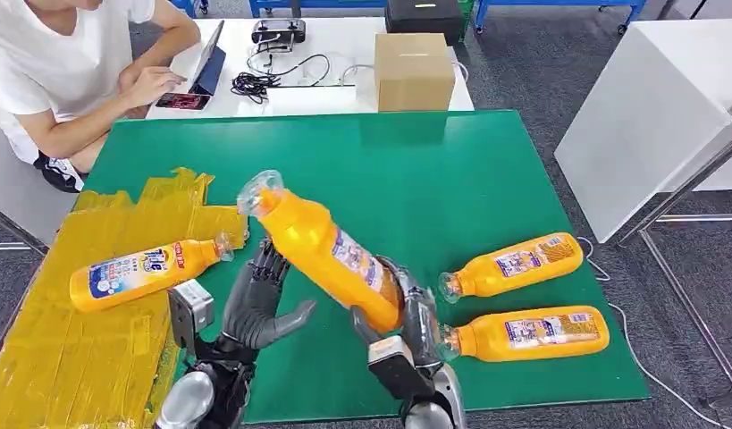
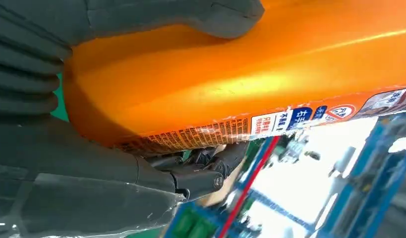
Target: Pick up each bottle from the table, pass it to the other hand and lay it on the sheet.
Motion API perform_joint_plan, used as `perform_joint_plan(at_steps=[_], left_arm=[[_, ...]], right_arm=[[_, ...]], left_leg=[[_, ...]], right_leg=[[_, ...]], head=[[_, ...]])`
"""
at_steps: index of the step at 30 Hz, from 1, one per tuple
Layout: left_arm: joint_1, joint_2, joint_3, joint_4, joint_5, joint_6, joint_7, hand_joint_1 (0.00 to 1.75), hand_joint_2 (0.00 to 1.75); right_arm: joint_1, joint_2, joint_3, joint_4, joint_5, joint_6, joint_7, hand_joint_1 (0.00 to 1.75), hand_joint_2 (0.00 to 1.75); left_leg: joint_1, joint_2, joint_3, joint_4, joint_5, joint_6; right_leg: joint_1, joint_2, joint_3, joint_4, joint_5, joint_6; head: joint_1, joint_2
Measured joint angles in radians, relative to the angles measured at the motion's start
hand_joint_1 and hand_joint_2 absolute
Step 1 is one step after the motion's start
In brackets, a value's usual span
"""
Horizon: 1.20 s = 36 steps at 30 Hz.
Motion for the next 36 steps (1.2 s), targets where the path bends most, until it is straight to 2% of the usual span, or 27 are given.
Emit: perform_joint_plan(at_steps=[13,19,20,21,22,36], left_arm=[[-0.046,0.004,-0.018,0.055,0.063,-0.01,0.007,0.0,1.75],[-0.051,0.011,-0.01,0.064,0.117,-0.025,0.0,0.0,1.75],[-0.049,0.013,-0.004,0.064,0.134,-0.025,-0.005,0.14,1.75],[-0.046,0.013,0.006,0.063,0.155,-0.025,-0.012,1.57,1.75],[-0.043,0.013,0.013,0.062,0.171,-0.025,-0.016,1.75,1.75],[-0.01,-0.005,0.065,0.042,0.288,0.004,-0.031,1.75,1.75]], right_arm=[[-0.084,-0.001,0.109,0.105,0.015,0.009,-0.007,1.75,1.75],[-0.165,-0.002,0.193,0.235,0.11,0.035,0.083,1.75,1.75],[-0.177,-0.002,0.203,0.257,0.12,0.042,0.093,1.75,1.75],[-0.189,-0.001,0.214,0.279,0.129,0.054,0.105,1.75,1.75],[-0.199,-0.002,0.221,0.295,0.134,0.062,0.111,1.75,1.75],[-0.253,-0.001,0.27,0.387,0.165,0.096,0.149,1.75,1.75]], left_leg=[[0.0,0.0,-0.002,0.0,0.0,0.0],[0.0,0.0,-0.002,0.0,0.0,0.0],[0.0,0.0,-0.002,0.0,0.0,0.0],[0.0,0.0,-0.002,0.0,0.0,0.0],[0.001,0.0,-0.002,0.0,0.0,0.0],[0.0,0.001,-0.002,0.001,0.0,0.0]], right_leg=[[0.0,0.0,-0.001,0.0,0.0,0.0],[0.0,0.0,-0.002,0.0,0.0,0.0],[0.0,0.0,-0.002,0.0,0.0,0.0],[0.0,0.0,-0.002,0.0,0.0,0.0],[0.0,0.0,-0.002,0.0,0.0,0.0],[0.0,0.0,-0.003,0.0,0.0,0.0]], head=[[0.0,0.0],[0.0,0.0],[0.0,0.0],[0.0,0.0],[0.0,0.0],[0.0,0.0]])
